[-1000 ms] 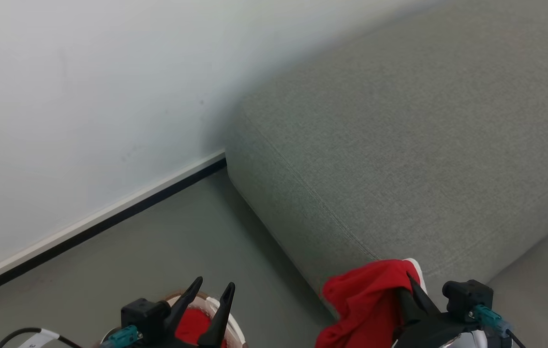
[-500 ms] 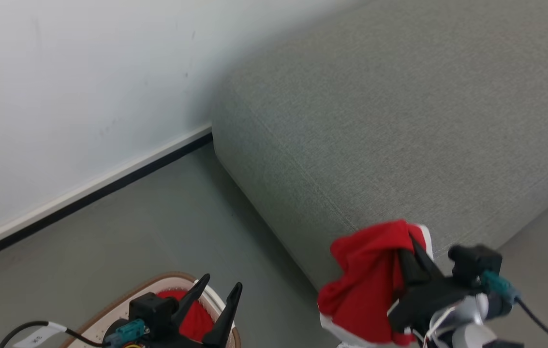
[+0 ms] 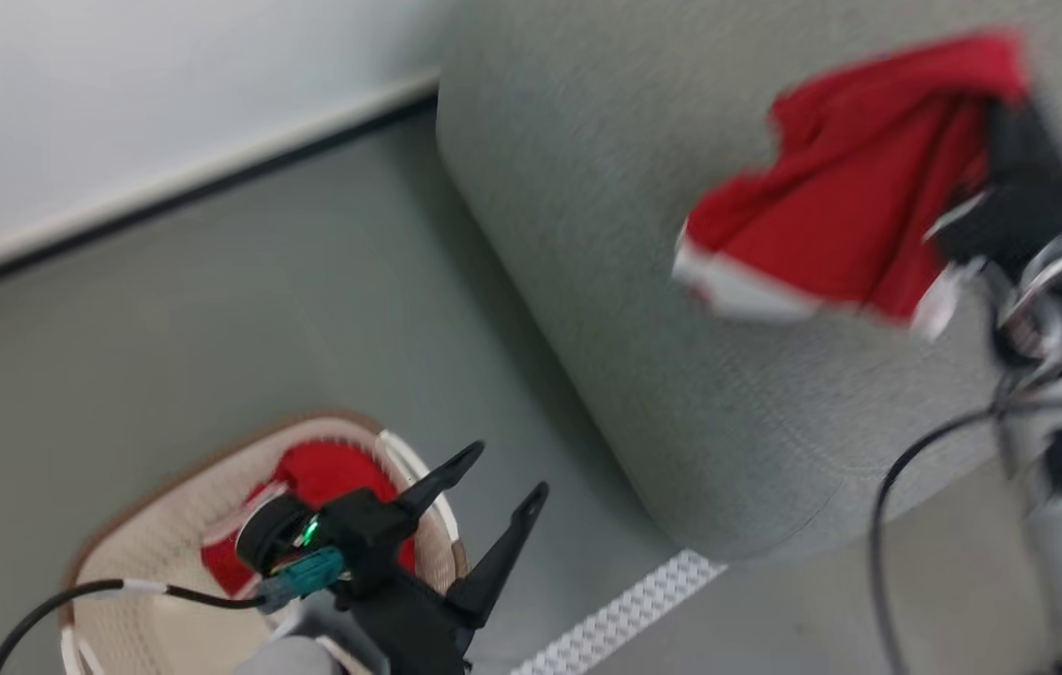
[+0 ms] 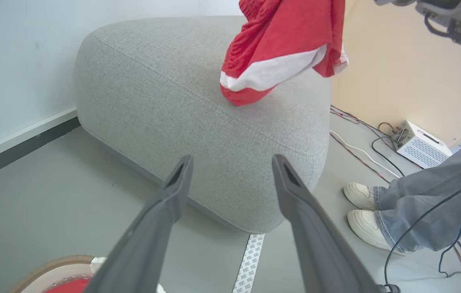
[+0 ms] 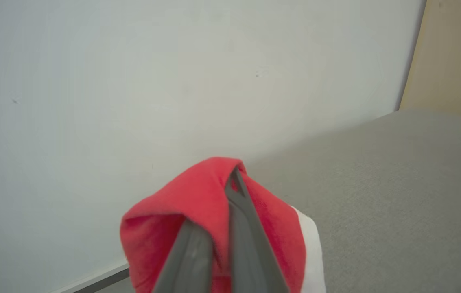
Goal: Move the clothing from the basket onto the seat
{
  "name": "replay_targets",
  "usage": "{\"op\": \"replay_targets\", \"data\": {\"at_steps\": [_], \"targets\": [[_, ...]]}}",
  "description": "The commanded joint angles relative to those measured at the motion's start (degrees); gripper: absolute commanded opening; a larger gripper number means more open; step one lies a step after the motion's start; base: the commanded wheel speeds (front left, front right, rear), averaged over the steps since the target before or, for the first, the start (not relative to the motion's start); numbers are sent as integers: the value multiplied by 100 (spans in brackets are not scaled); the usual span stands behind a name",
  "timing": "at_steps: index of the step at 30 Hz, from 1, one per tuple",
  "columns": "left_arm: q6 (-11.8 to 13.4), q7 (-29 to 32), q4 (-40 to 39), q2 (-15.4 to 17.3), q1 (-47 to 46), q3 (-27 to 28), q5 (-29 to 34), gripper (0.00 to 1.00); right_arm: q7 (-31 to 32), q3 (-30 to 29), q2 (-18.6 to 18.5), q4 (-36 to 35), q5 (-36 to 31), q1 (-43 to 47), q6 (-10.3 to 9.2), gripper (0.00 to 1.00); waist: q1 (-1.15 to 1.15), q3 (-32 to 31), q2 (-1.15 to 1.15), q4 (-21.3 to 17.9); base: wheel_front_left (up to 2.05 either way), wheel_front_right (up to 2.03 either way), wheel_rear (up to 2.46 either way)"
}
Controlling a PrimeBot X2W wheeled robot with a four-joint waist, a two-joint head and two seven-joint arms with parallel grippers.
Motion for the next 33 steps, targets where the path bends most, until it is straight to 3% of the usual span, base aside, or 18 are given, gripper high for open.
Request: {"op": "replay_targets", "data": {"at_steps": [1,4,13,17,22,23,24,25,33], "targets": [[11,45,-57,72,-121,-40,130,100,-33,-39,-81,110,89,-239,2,0,-1,925,-1,468,0,0,0],[-22,192,-346,60,-403,-168,407,100,-72,-325,-501,594,159,-949,2,0,-1,1372,-1,725,0,0,0],[257,-16,-1152,87,-305,-314,877,100,-208,-1306,-1492,1801,-283,-2403,2,0,-1,2107,-1,1265,0,0,0],[348,-85,-1358,131,-363,-254,980,100,-329,-1915,-1556,2287,-537,-2689,2,0,-1,2297,-1,1339,0,0,0],[412,-1,-1337,258,-340,-291,1096,100,-382,-2336,-1305,2770,-1018,-2481,2,0,-1,2354,-1,1300,0,0,0],[428,-21,-1324,264,-318,-274,1072,100,-380,-2361,-1256,2822,-1136,-2413,2,30,-1,2334,-1,1293,0,0,0],[433,-32,-1312,282,-307,-256,1053,100,-350,-2375,-1206,2856,-1225,-2358,2,75,-1,2307,-1,1292,0,0,0],[435,-41,-1311,290,-310,-239,1037,100,-348,-2394,-1166,2869,-1316,-2321,2,100,-1,2282,-1,1290,0,0,0],[376,-245,-1094,263,-304,-149,913,100,-226,-2283,-864,2930,-2020,-2108,2,100,-1,1854,-1,1300,0,0,0]]}}
